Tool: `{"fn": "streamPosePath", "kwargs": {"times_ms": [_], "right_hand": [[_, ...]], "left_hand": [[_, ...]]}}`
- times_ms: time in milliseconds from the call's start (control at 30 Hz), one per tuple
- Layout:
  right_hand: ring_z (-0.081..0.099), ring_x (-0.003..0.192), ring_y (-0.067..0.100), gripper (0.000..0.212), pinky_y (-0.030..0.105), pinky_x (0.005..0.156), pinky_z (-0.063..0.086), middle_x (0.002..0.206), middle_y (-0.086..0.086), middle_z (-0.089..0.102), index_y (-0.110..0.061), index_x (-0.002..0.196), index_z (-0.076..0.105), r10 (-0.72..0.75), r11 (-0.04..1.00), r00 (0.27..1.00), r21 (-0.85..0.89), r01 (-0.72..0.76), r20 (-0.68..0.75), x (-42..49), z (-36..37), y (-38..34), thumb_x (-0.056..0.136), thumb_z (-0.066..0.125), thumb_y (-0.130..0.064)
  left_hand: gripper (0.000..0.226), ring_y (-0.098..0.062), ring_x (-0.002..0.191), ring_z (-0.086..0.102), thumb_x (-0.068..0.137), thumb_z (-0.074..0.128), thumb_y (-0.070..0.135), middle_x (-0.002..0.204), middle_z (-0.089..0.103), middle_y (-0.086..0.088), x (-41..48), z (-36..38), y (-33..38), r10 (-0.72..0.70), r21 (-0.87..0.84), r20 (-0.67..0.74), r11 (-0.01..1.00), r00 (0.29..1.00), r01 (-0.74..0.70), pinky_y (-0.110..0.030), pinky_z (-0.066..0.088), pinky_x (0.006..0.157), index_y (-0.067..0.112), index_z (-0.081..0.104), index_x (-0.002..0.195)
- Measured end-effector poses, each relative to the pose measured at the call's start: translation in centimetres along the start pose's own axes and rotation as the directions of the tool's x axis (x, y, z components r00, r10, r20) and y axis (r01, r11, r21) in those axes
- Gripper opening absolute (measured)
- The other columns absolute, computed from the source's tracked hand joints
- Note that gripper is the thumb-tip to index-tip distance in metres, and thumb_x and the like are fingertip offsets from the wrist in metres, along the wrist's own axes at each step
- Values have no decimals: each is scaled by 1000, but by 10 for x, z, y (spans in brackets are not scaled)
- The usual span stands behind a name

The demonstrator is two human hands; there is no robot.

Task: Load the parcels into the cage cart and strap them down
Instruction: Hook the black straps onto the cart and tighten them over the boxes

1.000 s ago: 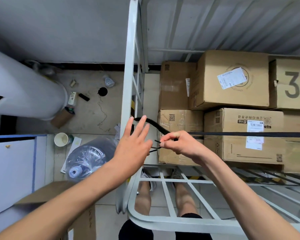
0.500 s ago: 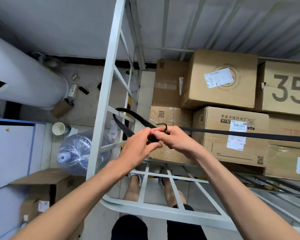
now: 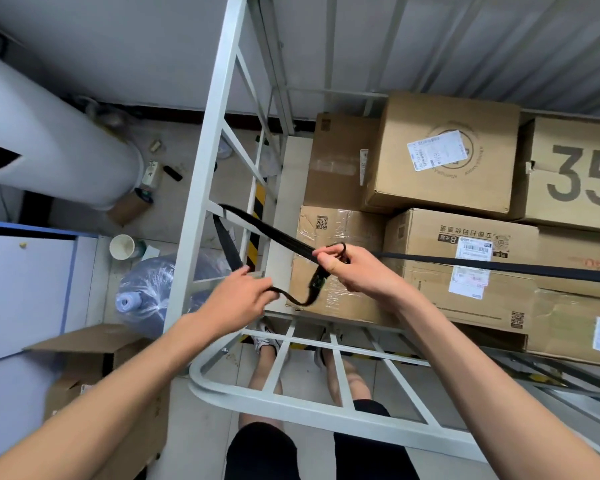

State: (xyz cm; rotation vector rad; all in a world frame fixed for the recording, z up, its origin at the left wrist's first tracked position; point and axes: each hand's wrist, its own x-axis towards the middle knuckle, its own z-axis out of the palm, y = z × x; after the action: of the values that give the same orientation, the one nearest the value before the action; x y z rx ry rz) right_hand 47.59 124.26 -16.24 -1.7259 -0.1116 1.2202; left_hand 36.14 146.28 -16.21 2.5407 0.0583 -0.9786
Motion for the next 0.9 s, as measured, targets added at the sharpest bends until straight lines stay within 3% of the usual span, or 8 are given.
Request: {"fn": "streamPosePath", "kwargs": {"times_ms": [100, 200, 300, 400, 533, 600, 733, 900], "right_hand": [[53, 73, 10, 33, 25, 62, 42, 95, -1, 61, -28, 125, 61, -30, 999, 998, 39, 29, 46, 6, 13, -7, 97, 60, -43], [64, 110, 11, 59, 29, 85, 54, 121, 2, 65, -23, 124, 63, -51, 994, 992, 103, 39, 113, 6, 22, -17, 87, 50, -67], [62, 116, 17, 72, 36, 92, 51, 121, 4, 67, -22, 111, 69, -18, 977, 998, 213, 4, 67, 3, 22, -27, 83, 30, -77], [65, 103, 24, 67, 42, 92, 51, 112, 7, 71, -27, 99, 73, -12, 934, 999, 356, 27, -46, 4, 14, -26, 85, 30, -76], [67, 98, 15, 52, 31, 89, 52, 110, 6, 72, -13, 111, 66, -21, 925, 977, 367, 99, -212, 3, -3, -22, 105, 31, -50], [67, 98, 9, 45, 26, 89, 51, 107, 3, 72, -13, 109, 67, -23, 904, 968, 409, 126, -248, 2, -9, -24, 108, 32, -41], [66, 115, 22, 39, 35, 95, 54, 114, 8, 70, -17, 107, 70, -28, 860, 972, 490, 142, -232, 0, -14, -30, 108, 36, -35], [69, 111, 23, 34, 46, 94, 57, 130, 4, 61, -16, 120, 62, -17, 851, 991, 518, 84, -133, -23, -24, -34, 107, 38, -37]], "left_hand": [[27, -5, 70, 60, 94, 41, 42, 61, 66, 11, -13, 2, 44, -29, -483, -43, 876, 999, 5, -37, 51, 76, 32, 53, 72], [32, -7, 53, 52, 97, 46, 44, 52, 60, 9, -17, -2, 72, -55, -700, -93, 714, 994, -26, -37, 44, 64, 27, 58, 73], [34, -12, 48, 45, 100, 48, 42, 47, 53, 5, -13, -13, 79, -40, -838, -75, 544, 996, -41, -34, 38, 60, 23, 60, 75], [27, -11, 48, 38, 99, 51, 32, 47, 47, 7, -18, -19, 79, 20, -893, -31, 449, 999, -37, -26, 35, 55, 16, 60, 79], [25, -5, 46, 37, 104, 49, 21, 46, 44, 11, -36, -9, 96, 176, -914, 79, 407, 981, 0, -19, 34, 52, 12, 59, 84], [26, -4, 46, 33, 104, 48, 27, 46, 41, 12, -44, -4, 109, 220, -947, 168, 308, 961, 95, -20, 29, 53, 15, 60, 83], [27, -2, 43, 32, 101, 46, 37, 44, 39, 14, -62, 8, 158, 442, -938, 338, 224, 831, 263, -26, 25, 57, 22, 60, 83], [31, 1, 39, 29, 108, 38, 28, 42, 34, 16, -77, 11, 228, 594, -887, 457, 249, 662, 389, -8, 34, 47, 20, 56, 85]]}}
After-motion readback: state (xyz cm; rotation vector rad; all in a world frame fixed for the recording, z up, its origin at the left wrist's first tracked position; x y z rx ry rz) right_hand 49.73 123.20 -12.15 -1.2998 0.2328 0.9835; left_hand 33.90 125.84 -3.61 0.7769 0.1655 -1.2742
